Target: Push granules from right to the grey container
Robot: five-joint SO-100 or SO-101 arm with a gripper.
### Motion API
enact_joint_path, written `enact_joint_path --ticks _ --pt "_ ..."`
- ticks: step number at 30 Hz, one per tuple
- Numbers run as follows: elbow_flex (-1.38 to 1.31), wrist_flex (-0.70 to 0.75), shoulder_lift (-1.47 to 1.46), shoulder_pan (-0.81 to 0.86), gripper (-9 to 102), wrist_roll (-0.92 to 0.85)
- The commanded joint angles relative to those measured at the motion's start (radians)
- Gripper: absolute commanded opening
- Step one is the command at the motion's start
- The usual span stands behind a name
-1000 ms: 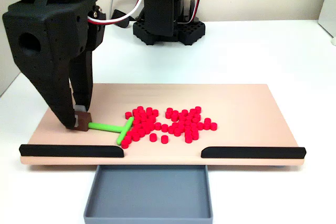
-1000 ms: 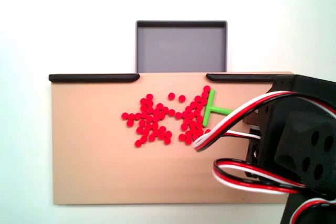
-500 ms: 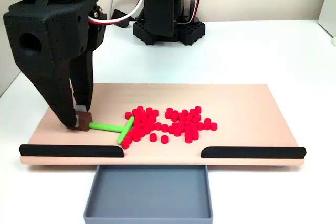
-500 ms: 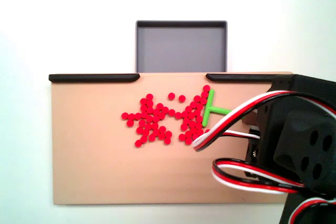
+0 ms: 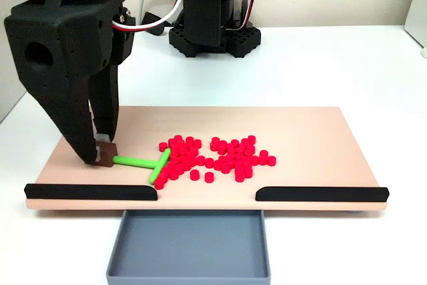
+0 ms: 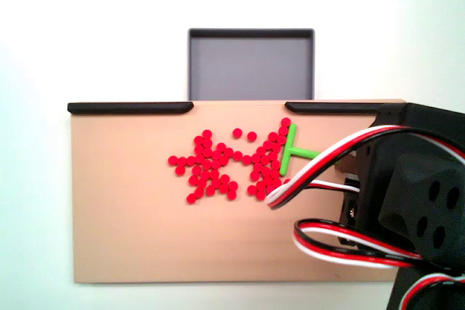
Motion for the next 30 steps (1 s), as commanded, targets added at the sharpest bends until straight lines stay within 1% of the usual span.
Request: enact_joint_path --ticks 1,30 --pt "-0.026 -0.006 0.023 -0.012 0 -0.012" --pt "-0.064 -0.006 -0.003 -0.021 0 0.051"
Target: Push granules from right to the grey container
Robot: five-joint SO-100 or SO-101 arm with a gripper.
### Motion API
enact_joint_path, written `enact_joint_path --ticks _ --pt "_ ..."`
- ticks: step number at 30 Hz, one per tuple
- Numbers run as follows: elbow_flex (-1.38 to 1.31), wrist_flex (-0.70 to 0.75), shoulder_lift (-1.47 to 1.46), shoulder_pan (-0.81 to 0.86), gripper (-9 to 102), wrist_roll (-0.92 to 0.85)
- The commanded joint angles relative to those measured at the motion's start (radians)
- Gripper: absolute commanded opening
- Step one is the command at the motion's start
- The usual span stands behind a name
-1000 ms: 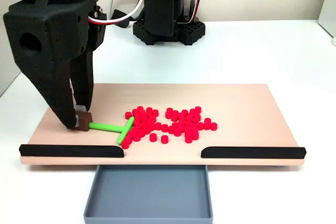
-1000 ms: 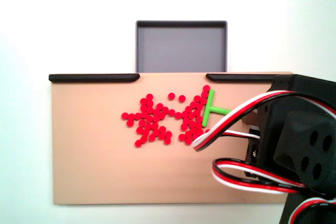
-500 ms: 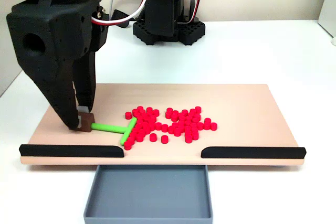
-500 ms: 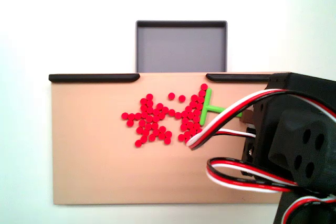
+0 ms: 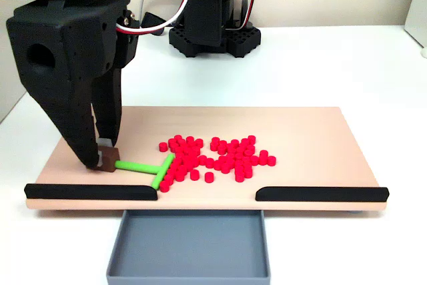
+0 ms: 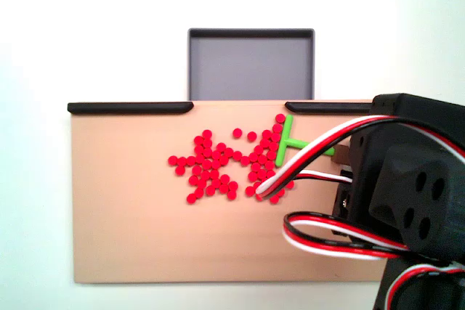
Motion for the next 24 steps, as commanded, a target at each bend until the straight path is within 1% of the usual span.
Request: enact_joint_path --ticks 1,17,24 --pt "-0.035 -0.002 0.012 -0.008 0 0.028" --pt "-0.035 0.002 0.012 -0.031 0 0.121" --pt "-0.035 0.0 0.011 -0.034 0 0.198"
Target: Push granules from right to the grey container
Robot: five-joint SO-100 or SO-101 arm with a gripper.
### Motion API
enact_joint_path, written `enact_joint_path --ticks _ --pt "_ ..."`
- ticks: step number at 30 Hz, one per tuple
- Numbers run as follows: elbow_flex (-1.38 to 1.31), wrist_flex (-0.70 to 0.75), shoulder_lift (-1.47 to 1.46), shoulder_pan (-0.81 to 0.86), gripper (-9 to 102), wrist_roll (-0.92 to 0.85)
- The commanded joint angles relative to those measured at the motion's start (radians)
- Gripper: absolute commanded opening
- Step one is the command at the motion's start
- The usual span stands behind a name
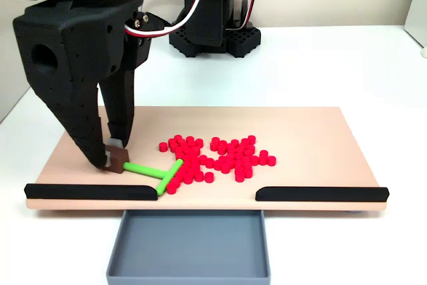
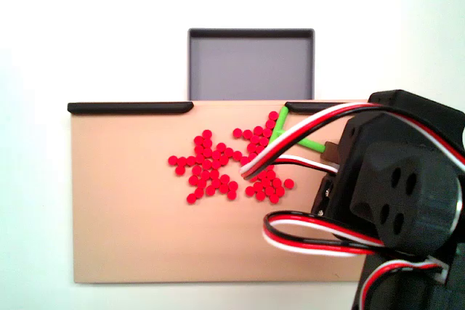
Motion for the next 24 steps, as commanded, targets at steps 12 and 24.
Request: enact_joint_path --ticks 12,24 --pt "-0.035 -0.008 0.008 -0.017 0 0.109" --pt "-0.035 -0.006 0.008 -0.034 0 0.202"
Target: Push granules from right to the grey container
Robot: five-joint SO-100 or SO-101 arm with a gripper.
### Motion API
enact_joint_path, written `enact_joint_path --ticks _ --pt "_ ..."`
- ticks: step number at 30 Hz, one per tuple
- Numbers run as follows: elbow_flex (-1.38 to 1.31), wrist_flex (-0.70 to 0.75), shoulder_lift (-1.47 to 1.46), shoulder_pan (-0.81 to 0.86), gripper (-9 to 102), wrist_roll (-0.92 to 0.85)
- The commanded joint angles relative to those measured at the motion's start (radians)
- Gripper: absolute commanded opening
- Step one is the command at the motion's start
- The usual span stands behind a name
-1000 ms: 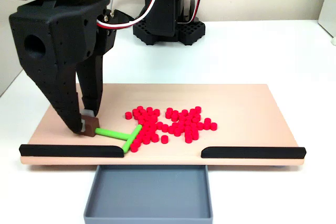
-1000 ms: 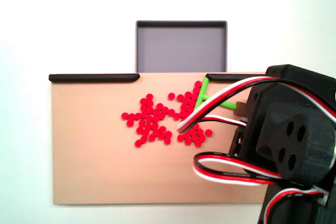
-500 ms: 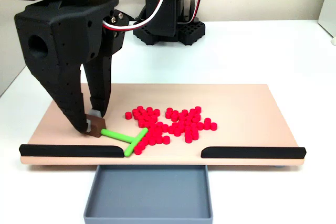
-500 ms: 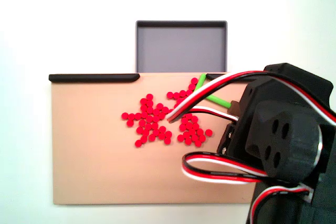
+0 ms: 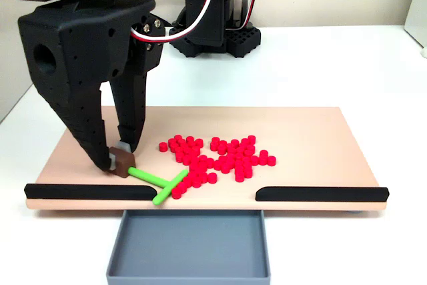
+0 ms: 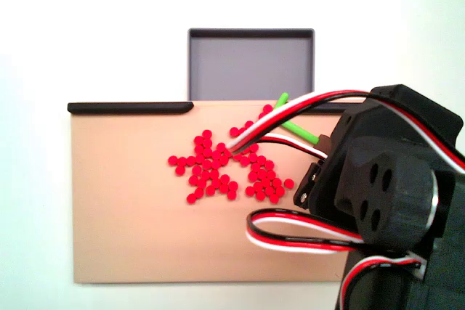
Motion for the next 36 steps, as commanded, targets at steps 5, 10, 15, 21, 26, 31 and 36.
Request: enact_joint_path --ticks 5,10,15,21,26,31,36 --pt "-0.035 0.003 0.008 -0.029 0 0.057" --pt "-0.035 0.002 0.008 -0.043 0 0.083" --pt "-0.035 0.002 0.008 -0.046 0 0.123" --pt "-0.035 0.002 0.008 -0.049 0 0.178" --pt "-0.035 0.002 0.008 -0.058 0 0.215" --pt "-0.035 0.002 0.006 -0.067 0 0.241" --pt "-0.035 0.002 0.006 -0.072 0 0.275"
